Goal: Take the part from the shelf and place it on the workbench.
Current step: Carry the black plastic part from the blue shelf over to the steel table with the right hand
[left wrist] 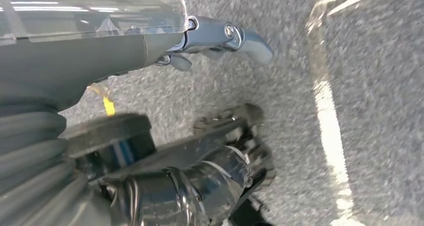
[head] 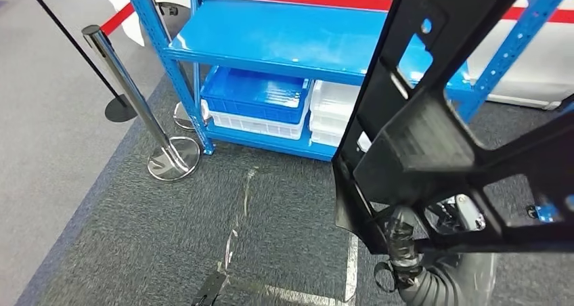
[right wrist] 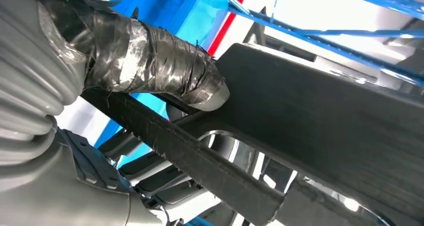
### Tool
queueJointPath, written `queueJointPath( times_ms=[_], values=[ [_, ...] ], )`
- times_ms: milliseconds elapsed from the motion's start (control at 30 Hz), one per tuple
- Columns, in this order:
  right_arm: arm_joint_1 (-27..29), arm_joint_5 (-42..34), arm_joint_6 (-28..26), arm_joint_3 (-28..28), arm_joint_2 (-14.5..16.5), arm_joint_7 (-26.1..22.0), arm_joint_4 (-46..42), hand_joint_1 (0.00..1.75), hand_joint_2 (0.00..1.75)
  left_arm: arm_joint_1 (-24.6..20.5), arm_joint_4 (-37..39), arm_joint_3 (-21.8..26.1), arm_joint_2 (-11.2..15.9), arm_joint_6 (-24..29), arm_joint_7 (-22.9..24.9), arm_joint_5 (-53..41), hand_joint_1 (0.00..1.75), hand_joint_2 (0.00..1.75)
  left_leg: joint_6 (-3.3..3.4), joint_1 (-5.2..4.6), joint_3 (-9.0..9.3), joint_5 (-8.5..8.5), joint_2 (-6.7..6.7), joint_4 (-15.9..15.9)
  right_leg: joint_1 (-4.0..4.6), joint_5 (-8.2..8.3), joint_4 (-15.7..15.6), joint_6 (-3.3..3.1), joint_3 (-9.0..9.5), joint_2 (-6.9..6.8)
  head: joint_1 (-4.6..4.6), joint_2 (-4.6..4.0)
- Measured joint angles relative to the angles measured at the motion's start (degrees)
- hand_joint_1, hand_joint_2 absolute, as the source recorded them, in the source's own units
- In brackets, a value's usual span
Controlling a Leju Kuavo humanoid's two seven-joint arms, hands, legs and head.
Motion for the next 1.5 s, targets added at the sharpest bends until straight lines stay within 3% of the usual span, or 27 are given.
queueJointPath(
  times_ms=[33,100,133,200,233,300,367,400,467,533,567,600,633,733,800,867,933,1000,1067,1100,1133,1200,1267,1300,1367,1433,1500],
  values=[
    [-0.02,-0.15,0.0,0.01,0.02,-0.07,0.02,1.75,1.75,-0.03,-0.04,-0.11,-0.01,0.01,0.1,0.0,0.0,1.75,-0.16,0.12,-0.32,-1.75,0.0,3.02,0.06,0.53,0.01,-0.09,-0.67,-0.06,-0.04,0.0],
    [-0.04,-0.44,-0.01,0.01,0.03,-0.14,0.1,1.75,1.75,-0.11,-0.18,-0.19,-0.03,0.02,0.37,0.01,0.0,1.75,-0.28,0.23,1.11,-1.43,0.0,5.0,0.15,1.63,0.03,-0.12,-2.06,-0.14,-0.03,0.0],
    [-0.04,-0.54,-0.01,0.01,0.03,-0.15,0.16,1.75,1.75,-0.19,-0.23,-0.2,-0.04,0.02,0.49,0.02,0.0,1.75,-0.22,0.24,3.16,0.06,-0.01,3.25,0.15,2.11,0.03,-0.07,-2.71,-0.11,-0.03,0.0],
    [-0.05,-0.72,-0.02,0.01,0.08,-0.24,0.22,1.75,1.75,-0.43,-0.28,-0.22,-0.01,0.02,0.61,0.07,0.0,1.75,0.14,0.15,8.86,2.02,-0.07,-4.07,0.14,2.98,-0.01,0.22,-3.65,-0.04,-0.05,0.0],
    [-0.06,-0.85,-0.02,0.01,0.13,-0.37,0.24,1.75,1.75,-0.55,-0.28,-0.23,0.04,0.08,0.64,0.09,0.0,1.75,0.34,-0.04,11.27,1.96,-0.11,-7.85,0.12,3.39,-0.08,0.49,-3.88,-0.13,-0.02,0.0],
    [-0.07,-1.19,-0.02,0.01,0.3,-0.72,0.26,1.75,1.75,-0.72,-0.28,-0.25,0.13,0.37,0.67,0.17,0.0,1.75,0.81,-0.51,13.31,1.2,-0.24,-11.96,-0.02,4.35,-0.58,1.22,-3.9,-0.46,-0.08,0.0],
    [-0.05,-1.52,-0.02,0.01,0.4,-0.91,0.29,1.75,1.75,-0.7,-0.28,-0.27,0.14,0.72,0.8,0.29,0.0,1.75,1.35,-0.59,13.27,2.19,-0.45,-13.03,-0.19,5.01,-1.14,1.98,-3.77,-0.76,-0.15,0.0],
    [-0.05,-1.63,-0.02,0.01,0.43,-0.92,0.33,1.75,1.75,-0.65,-0.28,-0.27,0.13,0.86,0.92,0.33,0.0,1.75,1.67,-0.49,13.23,2.86,-0.61,-13.5,-0.16,4.41,-0.67,2.23,-4.08,-0.75,-0.13,0.0],
    [-0.06,-1.75,-0.02,0.01,0.43,-0.91,0.44,1.75,1.75,-0.54,-0.28,-0.27,0.11,1.04,1.27,0.35,0.0,1.75,2.32,-0.16,12.85,4.1,-0.89,-14.0,-0.03,0.61,3.9,2.4,-5.8,-0.49,0.12,0.0],
    [-0.02,-1.98,-0.02,0.01,0.43,-0.91,0.63,1.75,1.75,-0.46,-0.28,-0.28,0.12,1.11,1.64,0.26,0.0,1.75,2.7,-0.22,11.74,4.8,-1.34,-13.68,0.06,-3.74,11.03,2.5,-7.9,-0.25,0.32,0.0],
    [0.0,-2.17,-0.02,0.01,0.43,-0.93,0.79,1.75,1.75,-0.38,-0.28,-0.29,0.11,1.13,1.84,0.16,0.0,1.75,2.66,-0.23,11.16,5.02,-1.65,-13.41,0.07,-4.67,13.2,2.56,-8.17,-0.2,0.33,0.0],
    [0.0,-2.41,-0.02,0.01,0.43,-1.02,0.97,1.75,1.75,-0.26,-0.28,-0.33,0.11,1.11,2.03,0.05,0.0,1.75,2.6,-0.2,10.6,5.19,-2.05,-13.05,0.03,-4.56,13.33,2.61,-7.42,-0.15,0.33,0.0],
    [0.01,-2.63,-0.02,0.01,0.43,-1.16,1.14,1.75,1.75,-0.14,-0.28,-0.44,0.1,1.1,2.25,-0.04,0.0,1.75,2.52,-0.13,10.07,5.28,-2.5,-12.56,-0.05,-3.56,11.29,2.66,-5.63,0.03,0.33,0.0],
    [0.07,-3.32,-0.02,0.01,0.49,-1.98,1.51,1.75,1.75,-0.03,-0.28,-0.92,0.11,1.09,2.61,-0.12,0.0,1.75,1.8,0.0,8.13,5.07,-3.98,-10.35,-0.5,-1.32,1.79,2.62,0.5,2.82,0.35,0.01],
    [0.29,-3.97,-0.02,0.01,0.63,-2.59,1.69,1.75,1.75,-0.02,-0.28,-1.13,0.16,1.08,2.65,-0.06,0.0,1.75,1.11,0.04,7.01,5.18,-4.86,-9.48,-0.37,-1.53,0.54,2.32,1.12,3.65,0.34,0.01],
    [0.39,-4.52,-0.02,0.01,0.93,-3.05,1.79,1.75,1.75,0.23,-0.28,-1.25,0.32,1.07,2.64,0.07,0.0,1.75,0.52,0.18,6.5,5.41,-5.3,-9.4,-0.28,-1.15,0.47,1.72,0.9,2.42,0.31,0.0],
    [0.37,-4.9,-0.01,0.01,1.37,-3.4,1.83,1.75,1.75,0.45,-0.28,-1.29,0.5,1.06,2.59,0.27,0.0,1.75,-0.13,0.14,5.37,4.0,-3.7,-7.44,-0.45,-0.76,0.11,1.05,0.92,1.1,0.0,0.0],
    [0.43,-5.47,0.01,0.02,1.73,-4.0,1.92,1.75,1.75,0.43,-0.28,-1.31,0.55,1.04,2.48,0.55,0.0,1.75,-0.72,0.25,2.76,0.69,-1.64,-1.66,-0.37,-0.53,-0.02,0.63,0.76,-0.36,-0.33,0.0],
    [0.43,-6.43,0.01,0.04,1.99,-4.88,2.16,1.75,1.75,0.48,-0.29,-1.32,0.57,1.0,2.39,0.96,0.0,1.75,-1.07,0.47,0.34,-1.59,-1.12,4.25,-0.23,-0.41,-0.02,0.44,0.49,-1.93,-0.35,0.0],
    [0.43,-6.91,0.01,0.05,2.16,-5.36,2.32,1.75,1.75,0.59,-0.29,-1.32,0.6,0.97,2.37,1.2,0.0,1.75,-1.11,0.52,0.32,-1.42,-1.01,4.93,-0.19,-0.37,-0.02,0.41,0.4,-2.68,-0.37,0.0],
    [0.42,-7.31,0.01,0.07,2.38,-5.82,2.5,1.75,1.75,0.71,-0.29,-1.32,0.66,0.91,2.36,1.38,0.0,1.75,-1.05,0.53,1.44,-0.31,-0.8,3.43,-0.18,-0.32,-0.02,0.4,0.37,-3.37,-0.36,0.0],
    [0.41,-7.77,0.01,0.07,2.94,-6.64,2.73,1.75,1.75,0.79,-0.3,-1.32,0.86,0.72,2.31,1.61,0.0,1.75,-0.65,0.29,6.0,2.79,1.05,-4.2,-0.17,-0.23,-0.04,0.49,0.49,-4.63,-0.36,0.0],
    [0.39,-7.95,0.01,0.07,3.38,-7.13,2.84,1.75,1.75,0.61,-0.3,-1.32,1.05,0.56,2.2,1.67,0.0,1.75,0.0,-0.35,8.92,4.32,3.11,-9.9,-0.11,-0.02,-0.18,0.89,0.62,-5.78,-0.36,0.0],
    [0.38,-8.04,0.01,0.07,3.57,-7.22,2.89,1.75,1.75,0.57,-0.3,-1.32,1.13,0.52,2.15,1.68,0.0,1.75,0.33,-0.67,9.07,4.32,3.5,-10.77,-0.11,0.15,-0.31,1.18,0.67,-6.32,-0.34,0.0],
    [0.35,-8.19,0.01,0.07,3.88,-7.23,3.04,1.75,1.75,0.74,-0.3,-1.32,1.3,0.5,2.12,1.7,0.0,1.75,1.05,-0.77,8.95,5.01,2.33,-11.27,-0.09,0.41,-0.65,1.84,0.85,-7.12,-0.34,0.0],
    [0.33,-8.3,0.01,0.07,4.1,-7.25,3.21,1.75,1.75,0.96,-0.32,-1.32,1.39,0.49,2.07,1.69,0.0,1.75,1.75,-0.46,9.32,6.05,1.26,-12.37,-0.1,-0.71,0.47,2.32,0.48,-5.21,-0.14,0.0],
    [0.4,-8.39,0.01,0.07,4.19,-7.27,3.34,1.75,1.75,0.91,-0.35,-1.33,1.38,0.42,1.92,1.65,0.0,1.75,2.35,-0.25,9.14,6.88,0.13,-12.86,-0.11,-4.06,5.7,2.45,-1.67,-1.8,0.15,0.0]
  ],
)
